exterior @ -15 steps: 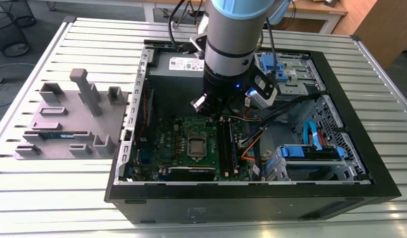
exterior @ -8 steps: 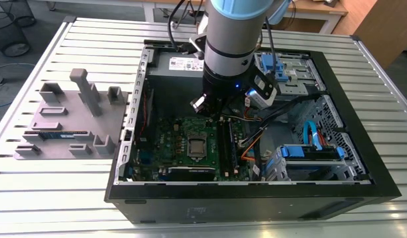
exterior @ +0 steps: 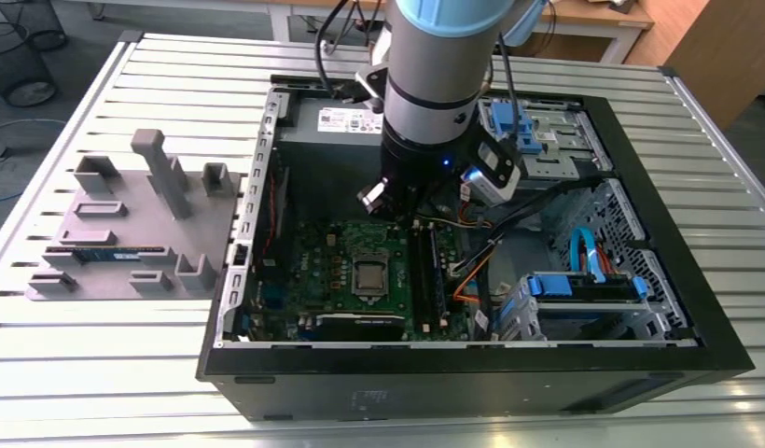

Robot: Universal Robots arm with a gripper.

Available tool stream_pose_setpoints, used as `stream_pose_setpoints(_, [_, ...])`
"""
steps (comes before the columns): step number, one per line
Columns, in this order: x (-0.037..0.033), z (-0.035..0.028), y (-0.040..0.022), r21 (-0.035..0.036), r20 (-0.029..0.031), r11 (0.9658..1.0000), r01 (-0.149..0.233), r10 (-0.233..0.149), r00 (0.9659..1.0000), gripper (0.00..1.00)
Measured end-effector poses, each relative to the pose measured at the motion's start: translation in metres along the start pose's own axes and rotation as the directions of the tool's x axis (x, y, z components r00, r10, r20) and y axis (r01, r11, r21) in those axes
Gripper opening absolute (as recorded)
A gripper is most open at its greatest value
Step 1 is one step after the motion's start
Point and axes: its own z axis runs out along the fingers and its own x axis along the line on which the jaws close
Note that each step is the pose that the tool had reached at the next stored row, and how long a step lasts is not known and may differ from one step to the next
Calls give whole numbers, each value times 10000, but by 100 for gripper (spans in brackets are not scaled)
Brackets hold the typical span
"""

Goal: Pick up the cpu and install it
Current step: 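Install the first cpu locking lever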

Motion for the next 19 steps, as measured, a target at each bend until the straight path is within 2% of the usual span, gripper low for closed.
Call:
stream_pose_setpoints(9, [33,-4,-55,11,-7,10000,12,-12,10000,11])
stream_pose_setpoints(19, [95,-12,-158,115,-71,9999,14,-14,10000,11])
